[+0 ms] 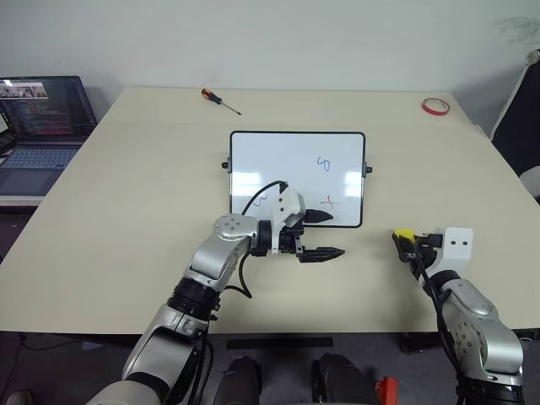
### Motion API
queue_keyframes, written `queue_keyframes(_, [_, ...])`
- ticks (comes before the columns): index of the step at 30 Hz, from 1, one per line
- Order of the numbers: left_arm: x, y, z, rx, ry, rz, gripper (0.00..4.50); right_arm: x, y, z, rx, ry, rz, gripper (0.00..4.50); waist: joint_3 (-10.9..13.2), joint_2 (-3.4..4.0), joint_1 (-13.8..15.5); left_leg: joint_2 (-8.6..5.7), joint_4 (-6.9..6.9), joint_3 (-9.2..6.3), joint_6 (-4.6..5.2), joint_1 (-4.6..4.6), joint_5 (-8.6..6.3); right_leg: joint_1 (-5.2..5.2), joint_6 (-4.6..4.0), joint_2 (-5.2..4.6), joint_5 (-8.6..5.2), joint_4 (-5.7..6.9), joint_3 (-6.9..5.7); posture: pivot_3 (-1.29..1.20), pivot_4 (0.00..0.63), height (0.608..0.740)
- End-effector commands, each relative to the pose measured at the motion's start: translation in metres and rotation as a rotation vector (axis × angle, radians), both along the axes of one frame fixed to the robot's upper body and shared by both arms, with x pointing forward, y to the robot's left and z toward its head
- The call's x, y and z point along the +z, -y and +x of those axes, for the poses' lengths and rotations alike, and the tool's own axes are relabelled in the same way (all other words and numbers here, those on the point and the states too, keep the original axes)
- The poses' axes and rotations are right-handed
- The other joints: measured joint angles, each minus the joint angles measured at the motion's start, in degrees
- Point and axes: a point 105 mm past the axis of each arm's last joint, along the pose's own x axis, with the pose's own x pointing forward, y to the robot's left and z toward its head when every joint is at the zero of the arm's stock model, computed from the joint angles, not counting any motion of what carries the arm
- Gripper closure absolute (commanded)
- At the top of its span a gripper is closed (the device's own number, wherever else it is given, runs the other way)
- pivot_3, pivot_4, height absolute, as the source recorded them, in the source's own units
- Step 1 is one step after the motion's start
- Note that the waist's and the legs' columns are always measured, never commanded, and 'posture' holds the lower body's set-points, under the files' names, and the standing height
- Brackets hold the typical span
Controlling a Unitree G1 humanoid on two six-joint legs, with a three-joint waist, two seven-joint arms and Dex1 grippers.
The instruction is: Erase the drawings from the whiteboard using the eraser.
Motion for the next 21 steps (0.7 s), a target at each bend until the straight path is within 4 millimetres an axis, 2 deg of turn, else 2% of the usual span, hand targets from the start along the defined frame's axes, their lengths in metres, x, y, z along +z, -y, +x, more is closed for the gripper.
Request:
queue_keyframes(1, [0.0124,0.0043,-0.0032,-0.024,0.054,-0.019,0.00,0.0077,0.0009,0.0002,0.006,0.033,-0.009,4.41,0.00,0.00,-0.02,0.00,0.00,0.00,0.00,0.01,0.00,0.00,0.00,0.00,0.00,0.00,0.00,0.00,0.150,0.740])
queue_keyframes(15, [0.0116,0.0031,-0.0023,-0.018,0.056,-0.022,0.00,0.0062,0.0069,0.0004,-0.017,0.021,-0.038,4.46,0.01,0.01,-0.01,0.00,0.00,0.00,0.00,0.00,0.00,0.00,-0.01,0.00,0.01,0.00,0.00,0.00,0.150,0.740])
queue_keyframes(18, [0.0118,0.0039,-0.0027,-0.019,0.056,-0.025,0.00,0.0097,0.0074,0.0005,-0.022,0.040,-0.033,3.88,0.01,0.01,-0.01,0.00,0.00,0.00,0.00,0.00,0.00,0.00,-0.01,0.00,0.01,0.00,0.00,0.00,0.150,0.740])
queue_keyframes(21, [0.0118,0.0041,-0.0030,-0.019,0.054,-0.026,0.00,0.0097,0.0089,0.0003,-0.030,0.036,-0.042,2.83,0.01,0.01,-0.01,0.00,0.00,0.00,0.00,0.00,0.00,0.00,-0.01,0.00,0.01,0.00,0.00,0.00,0.150,0.740])
